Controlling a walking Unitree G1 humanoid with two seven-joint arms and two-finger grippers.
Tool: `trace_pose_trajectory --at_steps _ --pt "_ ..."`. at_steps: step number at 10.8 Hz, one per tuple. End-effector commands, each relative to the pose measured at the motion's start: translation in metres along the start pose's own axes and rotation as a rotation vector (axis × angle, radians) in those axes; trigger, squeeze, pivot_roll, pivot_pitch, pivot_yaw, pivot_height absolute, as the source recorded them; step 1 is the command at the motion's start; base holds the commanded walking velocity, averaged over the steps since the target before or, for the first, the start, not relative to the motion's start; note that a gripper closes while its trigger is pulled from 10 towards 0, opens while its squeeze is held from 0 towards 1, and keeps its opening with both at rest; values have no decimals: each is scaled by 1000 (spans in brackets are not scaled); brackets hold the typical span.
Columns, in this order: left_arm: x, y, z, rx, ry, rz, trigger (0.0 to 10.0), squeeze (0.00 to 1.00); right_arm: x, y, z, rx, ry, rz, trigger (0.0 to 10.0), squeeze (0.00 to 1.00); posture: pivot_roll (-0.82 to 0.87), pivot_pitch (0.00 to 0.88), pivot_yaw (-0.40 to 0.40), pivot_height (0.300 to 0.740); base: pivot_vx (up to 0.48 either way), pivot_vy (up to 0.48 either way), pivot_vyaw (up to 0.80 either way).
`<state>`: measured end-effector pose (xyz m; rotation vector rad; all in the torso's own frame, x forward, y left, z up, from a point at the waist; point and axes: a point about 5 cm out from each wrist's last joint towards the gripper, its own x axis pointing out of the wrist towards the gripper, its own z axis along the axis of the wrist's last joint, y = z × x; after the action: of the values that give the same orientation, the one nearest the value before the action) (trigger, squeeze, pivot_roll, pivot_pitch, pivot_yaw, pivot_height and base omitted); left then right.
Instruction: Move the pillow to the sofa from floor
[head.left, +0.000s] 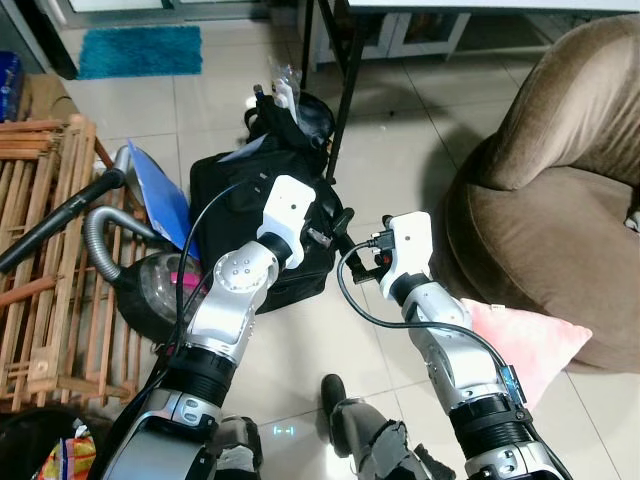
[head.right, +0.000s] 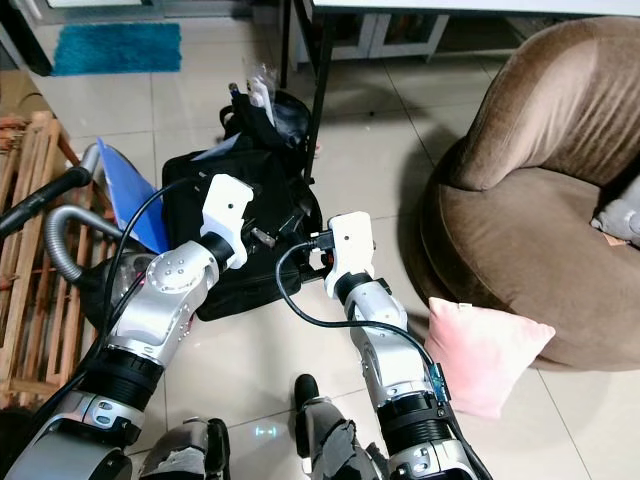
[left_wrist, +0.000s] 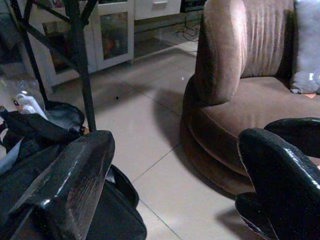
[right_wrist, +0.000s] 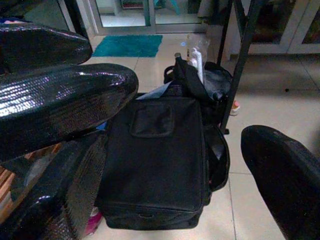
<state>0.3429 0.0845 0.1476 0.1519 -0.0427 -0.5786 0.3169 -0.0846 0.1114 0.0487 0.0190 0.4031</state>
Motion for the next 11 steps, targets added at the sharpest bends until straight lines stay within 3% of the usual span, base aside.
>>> trace_pose_trajectory --at_steps 1,2,3,4,5,6,7,9,11 --pt "-4 -3 -15 -17 48 -1 10000 0 0 -7 2 0 -1 -32 10000 0 134 267 -93 732 0 0 -650" --pt "-9 8 -17 -137 15 96 10000 0 0 -12 1 0 1 -38 10000 0 151 262 -101 732 0 0 -650" --pt "-23 29 -31 -286 11 261 10000 0 -2 -21 -2 -9 20 -55 10000 0 180 271 -116 732 0 0 -656" --pt "-50 44 -53 -379 28 405 10000 0 -9 -31 -9 -27 53 -62 10000 0 209 278 -130 732 0 0 -650" --pt "-78 42 -73 -426 91 462 10000 0 -20 -39 -18 -51 102 -50 10000 0 229 283 -140 732 0 0 -650" --pt "-103 30 -89 -432 163 474 10000 0 -36 -50 -31 -72 172 -40 10000 0 260 289 -157 732 0 0 -656" --pt "-110 18 -96 -500 200 468 10000 0 -49 -52 -42 -69 230 -26 10000 0 269 290 -164 732 0 0 -650" --pt "-102 -2 -89 -520 189 390 10000 0 -59 -45 -53 -77 266 3 10000 0 265 287 -178 732 0 0 -650" --pt "-102 -8 -87 -551 178 387 10000 0 -68 -36 -60 -77 292 10 10000 0 245 288 -182 732 0 0 -650"
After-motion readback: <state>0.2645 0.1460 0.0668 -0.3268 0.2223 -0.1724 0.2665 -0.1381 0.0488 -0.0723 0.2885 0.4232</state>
